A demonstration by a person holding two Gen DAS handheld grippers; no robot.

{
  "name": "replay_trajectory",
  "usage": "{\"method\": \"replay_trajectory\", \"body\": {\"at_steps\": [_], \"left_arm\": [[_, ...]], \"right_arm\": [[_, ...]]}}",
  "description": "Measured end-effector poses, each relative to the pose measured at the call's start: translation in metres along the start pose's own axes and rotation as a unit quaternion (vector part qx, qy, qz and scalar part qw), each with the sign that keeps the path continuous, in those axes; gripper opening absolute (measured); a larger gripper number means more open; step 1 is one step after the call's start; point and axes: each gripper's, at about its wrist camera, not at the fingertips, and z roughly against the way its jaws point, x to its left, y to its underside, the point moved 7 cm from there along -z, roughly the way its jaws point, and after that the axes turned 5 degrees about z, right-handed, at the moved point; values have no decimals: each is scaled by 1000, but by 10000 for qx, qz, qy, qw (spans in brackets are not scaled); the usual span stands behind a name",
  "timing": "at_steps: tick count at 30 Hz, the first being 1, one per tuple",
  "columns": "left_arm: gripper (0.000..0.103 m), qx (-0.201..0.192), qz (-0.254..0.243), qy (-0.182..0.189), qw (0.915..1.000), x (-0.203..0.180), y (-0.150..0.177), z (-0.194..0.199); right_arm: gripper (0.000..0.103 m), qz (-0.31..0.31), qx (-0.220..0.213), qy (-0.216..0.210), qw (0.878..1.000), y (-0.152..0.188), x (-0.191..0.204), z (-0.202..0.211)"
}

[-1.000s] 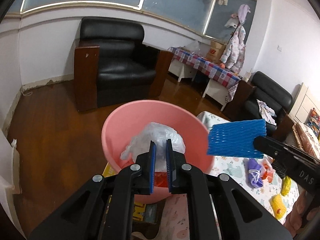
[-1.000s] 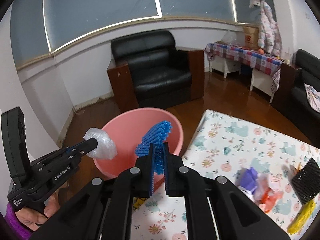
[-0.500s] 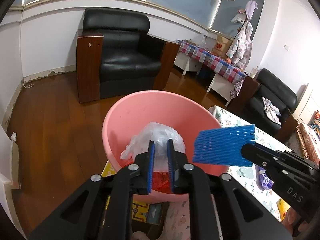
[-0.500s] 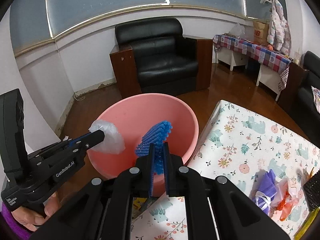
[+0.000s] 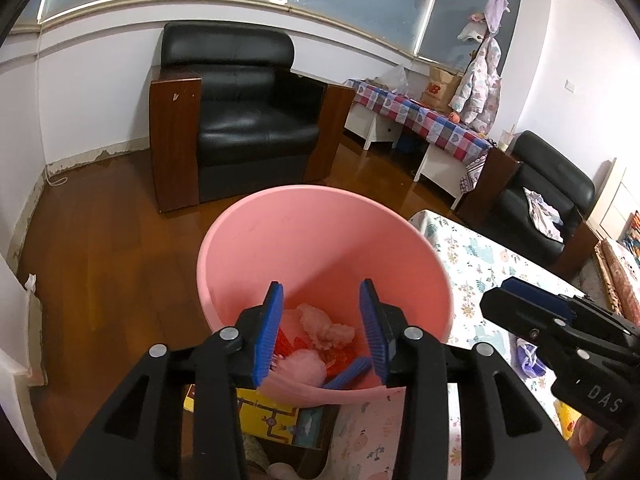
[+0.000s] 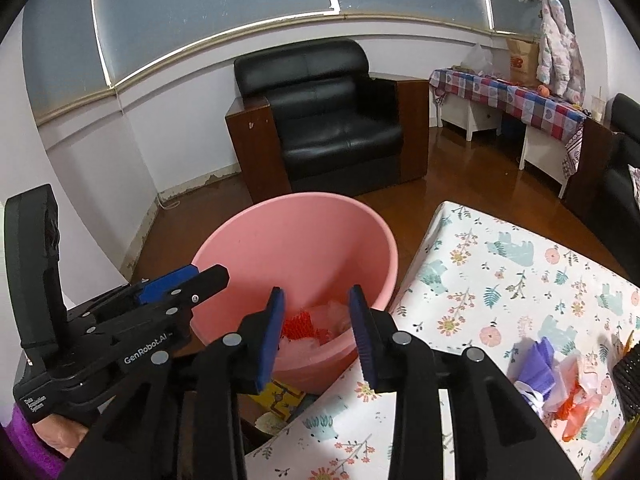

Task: Collect trash
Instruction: 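Carry the white bag and blue net to the pink bucket and release both, then move both tools back over the table toward the purple bag and yellow net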

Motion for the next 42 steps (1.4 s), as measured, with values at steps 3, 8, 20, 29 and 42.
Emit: {"method": "replay_trajectory", "body": {"at_steps": [3, 8, 20, 29, 42], "left_arm": [[40, -53, -72, 34, 10000, -6, 0, 7], [40, -107, -200, 116, 9997, -23, 1, 21], [40, -22, -432, 651, 9969, -78, 21, 46], [40, 133, -656, 1012, 9926, -121, 44, 54], [40, 404, -1213, 1394, 9819, -175, 80, 51]], "right_arm": [[34, -96, -71, 3, 9999, 2, -6, 13], [34, -232, -181, 46, 9996, 9, -19, 40], [44, -580, -313, 283, 9974, 54, -53, 108], [47, -980, -169, 730, 9924, 120, -102, 157], [57, -1378, 263, 1278, 9818, 193, -157, 191]]}}
